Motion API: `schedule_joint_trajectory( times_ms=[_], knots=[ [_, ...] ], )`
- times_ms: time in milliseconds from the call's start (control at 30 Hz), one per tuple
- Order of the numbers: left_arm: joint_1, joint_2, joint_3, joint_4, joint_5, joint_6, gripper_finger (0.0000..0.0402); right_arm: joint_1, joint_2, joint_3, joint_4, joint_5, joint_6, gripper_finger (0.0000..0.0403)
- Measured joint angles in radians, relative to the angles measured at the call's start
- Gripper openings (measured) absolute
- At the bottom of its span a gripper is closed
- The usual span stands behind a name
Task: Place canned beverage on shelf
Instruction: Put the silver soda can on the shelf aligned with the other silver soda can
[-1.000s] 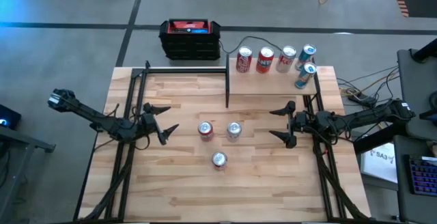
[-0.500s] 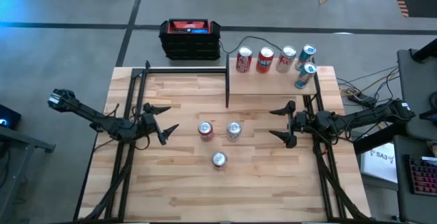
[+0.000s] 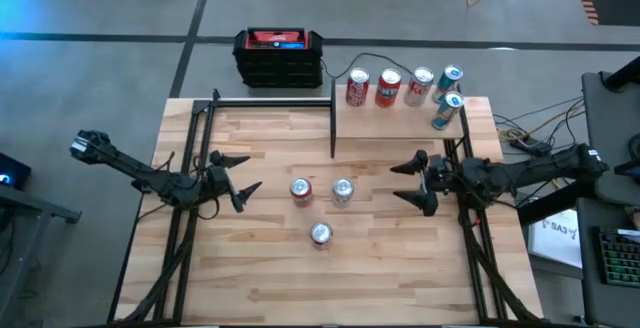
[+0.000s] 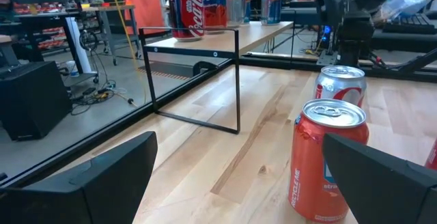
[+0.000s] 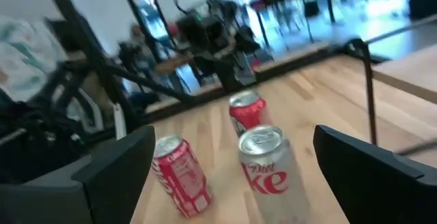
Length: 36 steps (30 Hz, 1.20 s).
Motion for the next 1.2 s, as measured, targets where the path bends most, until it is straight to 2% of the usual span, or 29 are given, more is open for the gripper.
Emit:
schedule_joint_trajectory(
  times_ms=[167,333,433,600,667,800,867,1000,1100,1200],
  knots=[
    [0.000,0.000,0.000,0.000,0.000,0.000,0.0400,0.000,0.113,0.250,-0.419,0.013,-0.001,0.0383],
    [0.000,0.000,0.000,0.000,0.000,0.000,0.0400,0.000,0.284,0.455,-0.685,0.056,0.024,0.0383],
    [0.000,0.000,0.000,0.000,0.000,0.000,0.0400,0.000,0.376,0.530,-0.745,0.105,0.091,0.0383],
    [0.000,0.000,0.000,0.000,0.000,0.000,0.0400,-0.001,0.502,0.602,-0.826,0.323,0.189,0.0383],
    [0.000,0.000,0.000,0.000,0.000,0.000,0.0400,-0.001,0.550,0.615,-0.829,0.371,0.241,0.0383],
    [0.000,0.000,0.000,0.000,0.000,0.000,0.0400,-0.004,0.648,0.656,-0.833,0.336,0.296,0.0383],
    [0.000,0.000,0.000,0.000,0.000,0.000,0.0400,-0.005,0.687,0.683,-0.835,0.314,0.375,0.0383],
    [0.000,0.000,0.000,0.000,0.000,0.000,0.0400,-0.011,0.773,0.761,-0.846,0.341,0.557,0.0383],
    [0.000,0.000,0.000,0.000,0.000,0.000,0.0400,-0.012,0.832,0.842,-0.942,0.338,0.624,0.0383],
    [0.000,0.000,0.000,0.000,0.000,0.000,0.0400,-0.012,0.883,0.950,-1.126,0.287,0.750,0.0383]
  ],
)
